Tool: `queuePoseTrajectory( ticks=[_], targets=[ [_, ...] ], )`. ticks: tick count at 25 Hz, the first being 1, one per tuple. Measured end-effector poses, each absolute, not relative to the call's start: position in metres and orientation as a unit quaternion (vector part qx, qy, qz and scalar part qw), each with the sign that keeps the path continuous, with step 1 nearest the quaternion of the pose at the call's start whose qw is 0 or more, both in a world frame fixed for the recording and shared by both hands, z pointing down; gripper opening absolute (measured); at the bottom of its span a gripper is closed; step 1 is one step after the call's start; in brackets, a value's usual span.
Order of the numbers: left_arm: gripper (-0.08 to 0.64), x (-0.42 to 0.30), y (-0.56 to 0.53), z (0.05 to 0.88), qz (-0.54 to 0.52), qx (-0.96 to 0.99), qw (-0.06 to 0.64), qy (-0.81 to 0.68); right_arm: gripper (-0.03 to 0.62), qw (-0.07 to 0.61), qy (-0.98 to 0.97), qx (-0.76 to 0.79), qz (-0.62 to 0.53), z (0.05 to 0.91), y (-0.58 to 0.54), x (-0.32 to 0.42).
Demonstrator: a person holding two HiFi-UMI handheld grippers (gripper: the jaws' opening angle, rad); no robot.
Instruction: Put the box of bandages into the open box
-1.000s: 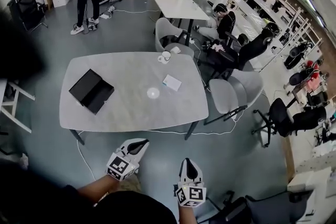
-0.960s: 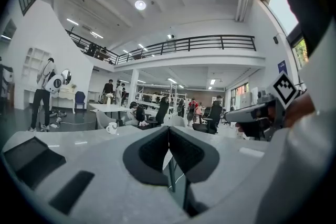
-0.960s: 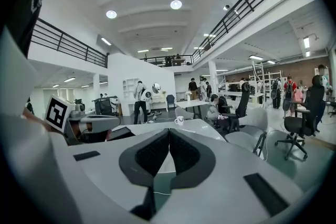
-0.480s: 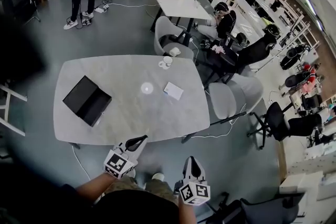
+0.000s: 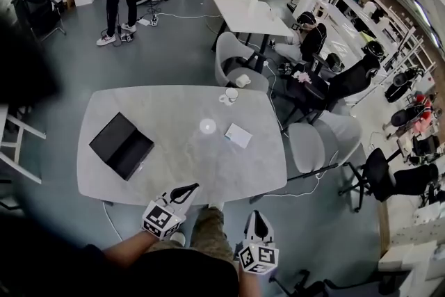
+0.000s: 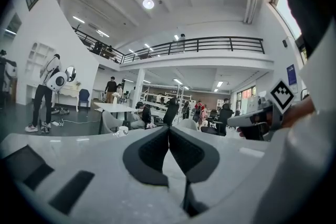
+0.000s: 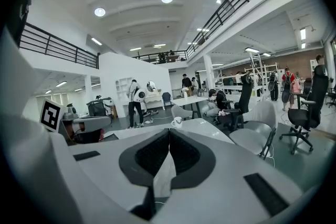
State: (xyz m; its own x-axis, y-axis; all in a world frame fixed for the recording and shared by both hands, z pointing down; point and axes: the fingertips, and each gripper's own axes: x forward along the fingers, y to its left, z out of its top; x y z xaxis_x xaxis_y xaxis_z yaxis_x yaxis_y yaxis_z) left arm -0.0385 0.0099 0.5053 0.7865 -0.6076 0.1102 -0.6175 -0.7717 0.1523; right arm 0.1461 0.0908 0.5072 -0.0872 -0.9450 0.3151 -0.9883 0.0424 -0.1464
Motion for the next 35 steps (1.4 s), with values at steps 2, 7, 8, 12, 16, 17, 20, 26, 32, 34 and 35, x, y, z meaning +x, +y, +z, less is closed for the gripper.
queuePoseTrajectory(
  ticks=[2,7,8,12,16,17,20,26,32,34,35],
  targets=[
    [0.017,-0.028,-0.006,0.509,0.033,0.940,0.093,-0.327,0.012,0.067,-0.725,0.665,0.165,0.512,0.070,0.154],
    [0.017,0.014,-0.054,0.530,0.063,0.942,0.094,-0.315,0.012,0.061,-0.737,0.647,0.188,0.533,0.001,0.184],
    [0.017,0.023,-0.064,0.534,0.070,0.943,0.094,-0.312,0.012,0.058,-0.737,0.645,0.194,0.537,-0.013,0.191],
    [0.017,0.048,-0.106,0.563,0.114,0.939,0.091,-0.312,0.012,0.061,-0.745,0.632,0.202,0.550,-0.067,0.219],
    [0.018,0.070,-0.146,0.592,0.169,0.925,0.099,-0.325,0.012,0.069,-0.758,0.616,0.205,0.559,-0.111,0.243],
    [0.018,0.075,-0.154,0.600,0.183,0.923,0.097,-0.324,0.012,0.071,-0.760,0.612,0.205,0.561,-0.121,0.248],
    [0.018,0.097,-0.177,0.624,0.224,0.919,0.109,-0.305,0.012,0.071,-0.767,0.602,0.209,0.567,-0.146,0.263],
    [0.018,0.137,-0.225,0.663,0.292,0.912,0.111,-0.265,0.012,0.069,-0.762,0.595,0.247,0.589,-0.180,0.289],
    [0.020,0.169,-0.269,0.707,0.337,0.910,0.105,-0.220,0.012,0.078,-0.765,0.579,0.269,0.614,-0.213,0.301],
    [0.021,0.177,-0.276,0.725,0.358,0.905,0.116,-0.199,0.012,0.076,-0.765,0.576,0.278,0.620,-0.221,0.303],
    [0.022,0.182,-0.279,0.732,0.368,0.903,0.115,-0.188,0.012,0.074,-0.764,0.576,0.281,0.623,-0.224,0.306]
  ],
)
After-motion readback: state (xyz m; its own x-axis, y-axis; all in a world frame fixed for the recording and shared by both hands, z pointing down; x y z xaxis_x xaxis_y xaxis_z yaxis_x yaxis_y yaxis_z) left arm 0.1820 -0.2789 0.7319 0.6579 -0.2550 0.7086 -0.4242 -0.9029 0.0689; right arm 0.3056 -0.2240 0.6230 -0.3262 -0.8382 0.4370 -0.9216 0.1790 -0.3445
